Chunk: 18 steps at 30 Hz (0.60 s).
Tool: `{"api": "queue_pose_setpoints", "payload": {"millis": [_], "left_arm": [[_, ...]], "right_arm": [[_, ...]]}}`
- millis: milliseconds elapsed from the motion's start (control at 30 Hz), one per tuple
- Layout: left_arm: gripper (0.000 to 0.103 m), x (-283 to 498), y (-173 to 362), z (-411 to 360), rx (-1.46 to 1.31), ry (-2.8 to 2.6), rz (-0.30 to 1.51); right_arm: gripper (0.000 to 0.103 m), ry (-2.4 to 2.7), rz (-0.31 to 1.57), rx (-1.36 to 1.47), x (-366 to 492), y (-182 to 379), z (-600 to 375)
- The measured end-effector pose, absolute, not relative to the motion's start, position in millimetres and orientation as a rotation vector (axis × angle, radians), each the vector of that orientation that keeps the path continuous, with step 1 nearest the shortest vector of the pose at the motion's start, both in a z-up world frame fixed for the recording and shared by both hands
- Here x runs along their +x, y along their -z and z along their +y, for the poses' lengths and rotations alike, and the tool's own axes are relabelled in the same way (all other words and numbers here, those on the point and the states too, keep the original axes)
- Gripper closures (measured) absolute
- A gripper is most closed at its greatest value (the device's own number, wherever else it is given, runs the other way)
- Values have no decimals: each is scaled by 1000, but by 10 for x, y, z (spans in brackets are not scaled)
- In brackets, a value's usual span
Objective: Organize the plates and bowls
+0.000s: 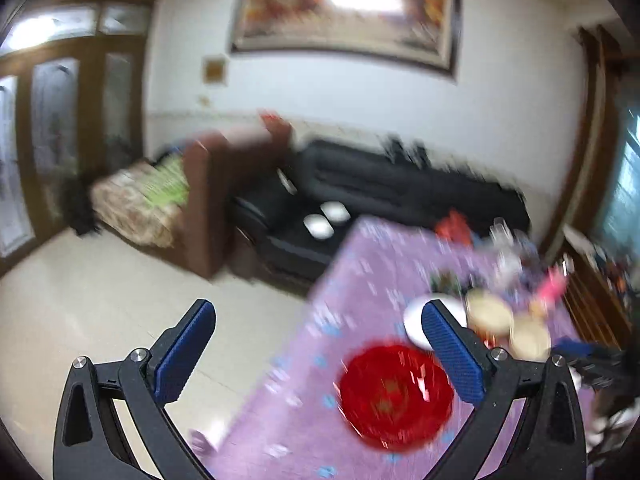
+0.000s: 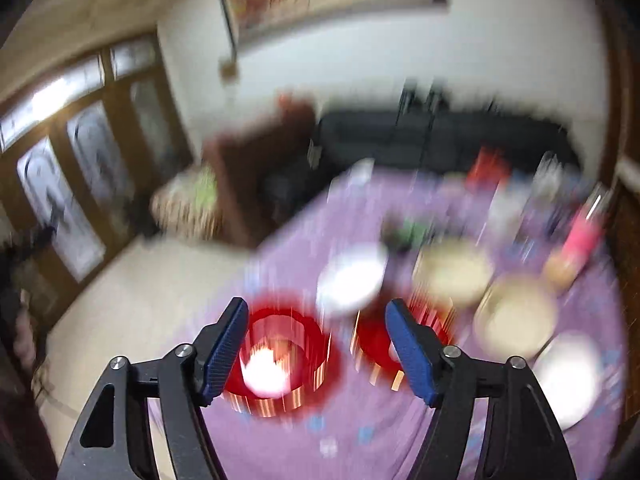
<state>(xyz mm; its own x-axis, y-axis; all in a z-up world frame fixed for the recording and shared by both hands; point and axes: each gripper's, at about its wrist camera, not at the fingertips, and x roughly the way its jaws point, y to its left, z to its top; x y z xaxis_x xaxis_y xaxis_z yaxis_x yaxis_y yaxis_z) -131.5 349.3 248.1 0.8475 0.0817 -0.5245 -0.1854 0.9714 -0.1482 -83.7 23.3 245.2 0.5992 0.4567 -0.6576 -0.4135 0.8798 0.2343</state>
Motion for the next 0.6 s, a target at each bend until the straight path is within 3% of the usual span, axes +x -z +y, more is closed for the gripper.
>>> {"api": "queue_pose_setpoints", "payload": {"millis": [33,133,200,500,600], "left_arm": [[0,-1159,-2258,3444,-216,-115,579],[1,-645,-1560,3392,-351,-29,719],[2,-426,-1201,3325,-424,-30,777],[13,92,-579,3306,-355,-64,913],[30,186,-478,3300,-377,-37,962]], "right_arm": [[52,-520,836,86,-793,-2151,232],[55,-551,1022,236,-515,-1266,155],[56,-536,1061,269,-456,-960,191],[56,-573,1119,236,-259,-618,655],[56,-562,1126,212,-139,-545,823]]}}
